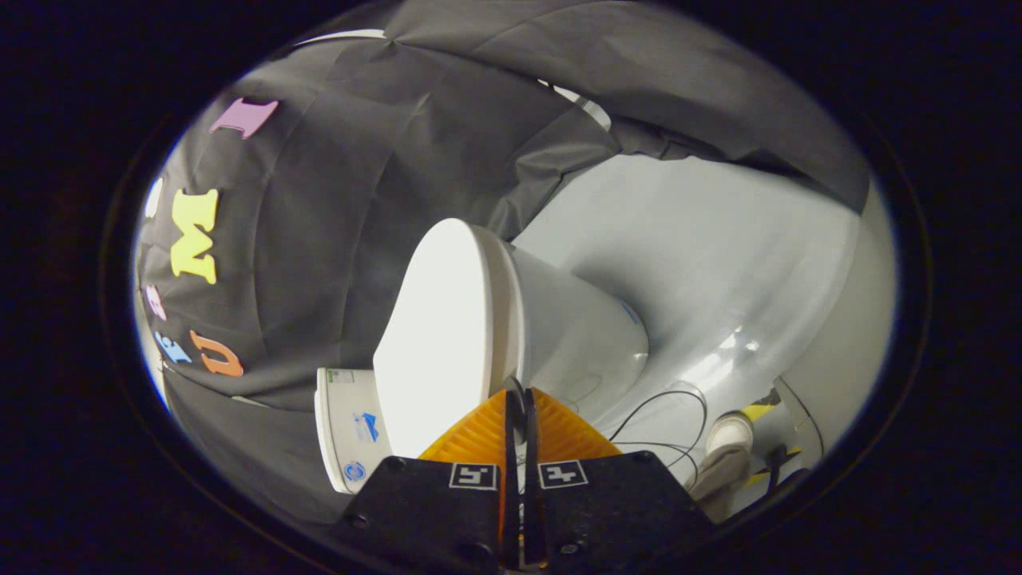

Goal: Open the toilet lid.

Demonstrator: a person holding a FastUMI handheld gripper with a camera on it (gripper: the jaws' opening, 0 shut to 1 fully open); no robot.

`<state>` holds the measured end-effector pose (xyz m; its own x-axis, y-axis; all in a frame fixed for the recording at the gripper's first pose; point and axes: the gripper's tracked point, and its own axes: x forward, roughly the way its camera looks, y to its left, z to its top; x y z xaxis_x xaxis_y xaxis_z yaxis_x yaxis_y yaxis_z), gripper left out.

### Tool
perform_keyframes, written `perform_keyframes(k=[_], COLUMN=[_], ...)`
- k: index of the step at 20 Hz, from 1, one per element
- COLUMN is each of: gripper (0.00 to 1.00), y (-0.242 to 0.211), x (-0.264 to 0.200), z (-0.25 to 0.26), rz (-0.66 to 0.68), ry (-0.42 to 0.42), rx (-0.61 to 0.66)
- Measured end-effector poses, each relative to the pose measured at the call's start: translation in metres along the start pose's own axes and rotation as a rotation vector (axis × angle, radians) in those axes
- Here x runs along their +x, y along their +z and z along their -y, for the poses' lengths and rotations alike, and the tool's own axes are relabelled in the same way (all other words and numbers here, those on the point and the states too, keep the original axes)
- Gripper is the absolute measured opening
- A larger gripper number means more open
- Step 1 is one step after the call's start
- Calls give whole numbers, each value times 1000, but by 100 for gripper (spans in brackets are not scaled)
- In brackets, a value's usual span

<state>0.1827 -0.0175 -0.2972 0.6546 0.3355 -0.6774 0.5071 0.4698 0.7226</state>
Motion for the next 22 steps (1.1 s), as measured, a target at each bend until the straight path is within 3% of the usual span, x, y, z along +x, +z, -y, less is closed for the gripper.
perform_keyframes(k=[6, 22], gripper=[6, 6], y=[4, -4], x=[-14, -73], z=[-21, -122], rz=[21, 103], ry=[-13, 57], rx=[-72, -201])
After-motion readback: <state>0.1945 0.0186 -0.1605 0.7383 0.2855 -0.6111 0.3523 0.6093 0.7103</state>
